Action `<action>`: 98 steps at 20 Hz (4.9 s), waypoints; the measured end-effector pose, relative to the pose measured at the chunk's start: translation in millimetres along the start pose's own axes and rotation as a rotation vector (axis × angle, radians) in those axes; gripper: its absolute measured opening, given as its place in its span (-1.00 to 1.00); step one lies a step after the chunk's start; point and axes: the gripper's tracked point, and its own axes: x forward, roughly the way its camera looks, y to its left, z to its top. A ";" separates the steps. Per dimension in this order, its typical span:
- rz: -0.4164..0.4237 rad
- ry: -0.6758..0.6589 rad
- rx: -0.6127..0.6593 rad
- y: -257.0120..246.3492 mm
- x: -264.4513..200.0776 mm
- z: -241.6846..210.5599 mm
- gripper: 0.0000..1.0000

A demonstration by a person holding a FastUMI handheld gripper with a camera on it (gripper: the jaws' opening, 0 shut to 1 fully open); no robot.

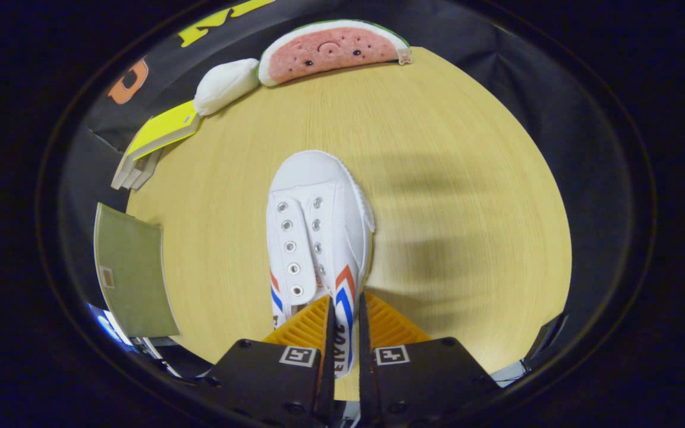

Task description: Open the storage box then place both shoes into the box .Put the left shoe in first, then the right shoe, with the right side of both shoes facing outward in a uniform manner.

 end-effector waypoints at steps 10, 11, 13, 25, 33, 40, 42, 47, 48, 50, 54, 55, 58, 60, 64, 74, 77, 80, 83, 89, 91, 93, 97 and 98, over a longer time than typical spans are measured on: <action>0.084 -0.031 0.127 4.9 -8.5 -20.6 -0.88; 0.081 -0.036 0.135 1.6 -13.2 -25.5 -0.88; 0.060 -0.059 0.145 1.3 -21.8 -27.7 -0.88; 0.182 -0.160 0.148 148.9 -130.5 -44.1 -0.89; 0.307 -0.177 0.112 307.8 -180.8 -71.4 -0.89; 0.325 -0.129 0.052 410.4 -177.5 -87.8 -0.89; 0.282 -0.109 0.032 423.2 -157.6 -88.6 -0.89; 0.165 -0.039 -0.003 435.1 -111.4 -99.3 -0.89; 0.130 -0.037 -0.017 432.3 -100.2 -97.9 -0.89; 0.050 -0.027 -0.047 426.2 -81.4 -100.9 -0.88; -0.043 -0.001 -0.071 423.7 -50.7 -112.1 -0.88; -0.057 -0.005 -0.075 423.4 -44.4 -112.8 -0.88; -0.084 -0.008 -0.043 419.6 -31.2 -113.4 -0.88; -0.063 -0.006 -0.038 420.4 -29.8 -114.2 -0.68; -0.037 -0.040 -0.073 426.4 -40.1 -117.1 -0.34; -0.012 -0.517 -0.217 424.4 -144.4 -78.0 0.87; -0.044 -0.693 -0.255 414.1 -176.6 -70.8 0.96; -0.068 -0.836 -0.273 398.8 -206.6 -73.0 0.96; -0.116 -0.968 -0.265 375.8 -234.4 -76.1 0.97; -0.136 -1.091 -0.191 354.1 -261.3 -85.3 0.97; -0.142 -1.128 -0.190 354.0 -268.8 -82.7 0.97; -0.134 -1.133 -0.205 356.1 -275.3 -83.6 0.97; -0.139 -1.156 -0.237 361.7 -288.0 -84.6 0.98; -0.137 -1.161 -0.248 366.1 -292.3 -86.1 0.98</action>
